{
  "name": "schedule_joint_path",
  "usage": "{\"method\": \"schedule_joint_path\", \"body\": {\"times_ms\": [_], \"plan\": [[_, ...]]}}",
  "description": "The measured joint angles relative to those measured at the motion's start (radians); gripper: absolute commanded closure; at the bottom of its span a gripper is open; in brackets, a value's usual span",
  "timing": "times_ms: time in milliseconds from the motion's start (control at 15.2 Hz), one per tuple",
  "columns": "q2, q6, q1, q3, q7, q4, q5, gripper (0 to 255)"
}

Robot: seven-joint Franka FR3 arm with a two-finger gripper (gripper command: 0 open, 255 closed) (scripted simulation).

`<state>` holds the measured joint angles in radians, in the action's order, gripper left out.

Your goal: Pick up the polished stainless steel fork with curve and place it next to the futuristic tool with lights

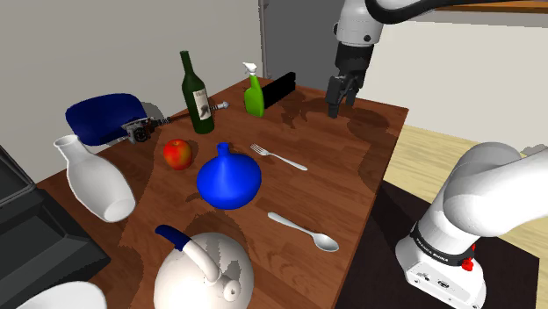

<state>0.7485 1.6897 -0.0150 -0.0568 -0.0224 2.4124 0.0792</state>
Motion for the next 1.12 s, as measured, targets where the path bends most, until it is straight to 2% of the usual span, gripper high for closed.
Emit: {"method": "schedule_joint_path", "body": {"times_ms": [132, 396, 1122], "plan": [[-0.011, 0.015, -0.001, -0.005, 0.005, 0.003, 0.002, 0], [-0.112, 0.131, 0.002, -0.028, 0.028, 0.010, 0.007, 0], [-0.515, 0.461, 0.014, -0.108, 0.138, -0.088, -0.020, 0]]}}
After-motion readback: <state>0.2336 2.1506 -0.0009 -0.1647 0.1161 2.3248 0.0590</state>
